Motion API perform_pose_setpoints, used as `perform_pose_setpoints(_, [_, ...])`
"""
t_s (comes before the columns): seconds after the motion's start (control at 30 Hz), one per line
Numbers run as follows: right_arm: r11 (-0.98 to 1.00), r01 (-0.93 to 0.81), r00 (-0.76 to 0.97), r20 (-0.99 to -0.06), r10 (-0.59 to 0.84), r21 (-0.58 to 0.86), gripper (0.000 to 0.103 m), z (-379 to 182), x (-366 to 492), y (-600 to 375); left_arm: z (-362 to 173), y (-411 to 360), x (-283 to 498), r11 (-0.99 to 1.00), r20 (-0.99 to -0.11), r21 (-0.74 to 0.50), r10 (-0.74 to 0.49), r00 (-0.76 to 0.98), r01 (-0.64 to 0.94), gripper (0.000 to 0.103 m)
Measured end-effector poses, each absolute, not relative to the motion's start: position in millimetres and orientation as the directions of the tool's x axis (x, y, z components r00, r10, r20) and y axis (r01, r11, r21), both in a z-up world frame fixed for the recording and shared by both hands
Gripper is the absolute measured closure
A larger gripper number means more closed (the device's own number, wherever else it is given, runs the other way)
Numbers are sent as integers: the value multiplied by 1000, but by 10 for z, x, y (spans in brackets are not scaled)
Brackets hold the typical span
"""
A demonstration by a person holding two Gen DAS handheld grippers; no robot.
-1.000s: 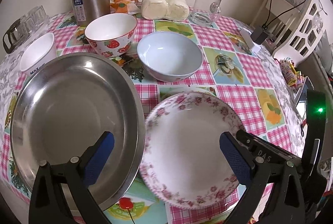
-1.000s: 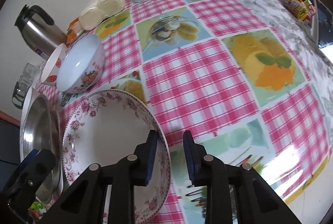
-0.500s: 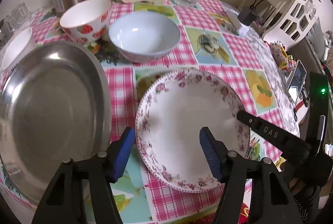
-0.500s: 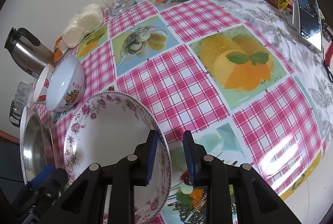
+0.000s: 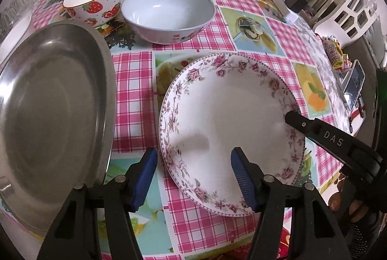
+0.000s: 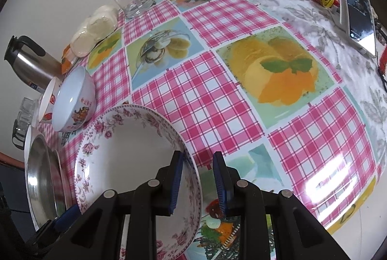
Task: Organize plates and bowls
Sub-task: 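Close the right gripper on the floral plate rim while the left gripper grips it too, then lift the floral plate off the table with both grippers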
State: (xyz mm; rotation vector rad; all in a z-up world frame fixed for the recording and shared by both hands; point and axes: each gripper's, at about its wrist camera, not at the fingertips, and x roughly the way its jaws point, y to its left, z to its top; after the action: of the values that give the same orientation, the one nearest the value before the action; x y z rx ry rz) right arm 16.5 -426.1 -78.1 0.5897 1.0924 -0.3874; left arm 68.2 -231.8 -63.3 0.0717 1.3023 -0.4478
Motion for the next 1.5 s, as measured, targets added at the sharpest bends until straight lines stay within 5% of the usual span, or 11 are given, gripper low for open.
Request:
perform_pose_setpoints(0.7, [716, 524, 518, -840, 163, 462, 88, -951, 111, -4429, -807, -2271, 732, 921, -931, -275, -326, 162, 276, 59])
perform_pose_setpoints(0.97, [690, 507, 550, -810, 203, 517, 90, -999, 102, -4466, -844, -2096, 791, 926, -913, -329, -362, 189, 186, 84])
perform_pose_setpoints(1.5, [694, 503, 564, -804, 188, 516, 91, -974, 81, -4497, -853, -2075, 838, 905, -890, -381, -414, 190, 188, 85])
